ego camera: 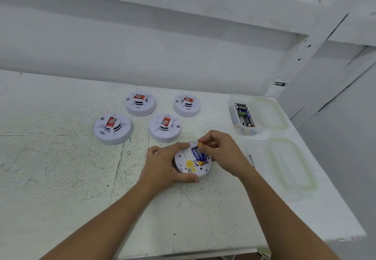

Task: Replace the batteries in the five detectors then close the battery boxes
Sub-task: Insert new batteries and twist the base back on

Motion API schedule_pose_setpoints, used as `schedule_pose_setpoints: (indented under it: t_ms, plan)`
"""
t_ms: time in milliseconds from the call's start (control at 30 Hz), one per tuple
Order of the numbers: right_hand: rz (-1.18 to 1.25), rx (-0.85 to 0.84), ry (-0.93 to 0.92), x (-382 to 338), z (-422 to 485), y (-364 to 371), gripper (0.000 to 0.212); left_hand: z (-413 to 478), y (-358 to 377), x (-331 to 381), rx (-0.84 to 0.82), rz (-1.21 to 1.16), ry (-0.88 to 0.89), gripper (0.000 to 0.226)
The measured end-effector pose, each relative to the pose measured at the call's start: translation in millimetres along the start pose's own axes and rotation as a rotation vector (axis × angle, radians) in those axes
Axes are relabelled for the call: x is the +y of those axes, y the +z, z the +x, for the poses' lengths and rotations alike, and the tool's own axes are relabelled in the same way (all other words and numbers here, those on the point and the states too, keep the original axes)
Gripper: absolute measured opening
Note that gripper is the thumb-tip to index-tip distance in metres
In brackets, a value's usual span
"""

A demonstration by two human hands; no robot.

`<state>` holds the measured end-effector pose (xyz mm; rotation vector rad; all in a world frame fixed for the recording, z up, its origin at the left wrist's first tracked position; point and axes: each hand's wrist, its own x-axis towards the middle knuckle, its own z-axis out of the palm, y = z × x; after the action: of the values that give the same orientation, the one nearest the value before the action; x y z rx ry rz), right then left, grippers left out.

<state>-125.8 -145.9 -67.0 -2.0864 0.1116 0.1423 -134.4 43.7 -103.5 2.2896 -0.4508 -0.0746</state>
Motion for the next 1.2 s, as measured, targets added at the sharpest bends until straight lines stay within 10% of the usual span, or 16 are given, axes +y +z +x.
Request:
schedule_pose_setpoints:
  t_ms: [1200]
  plan:
    - [-0.203,-0.042,-0.020,3,4,9,0.014,2,24,-15,0.175,0.233,0.191,0.081]
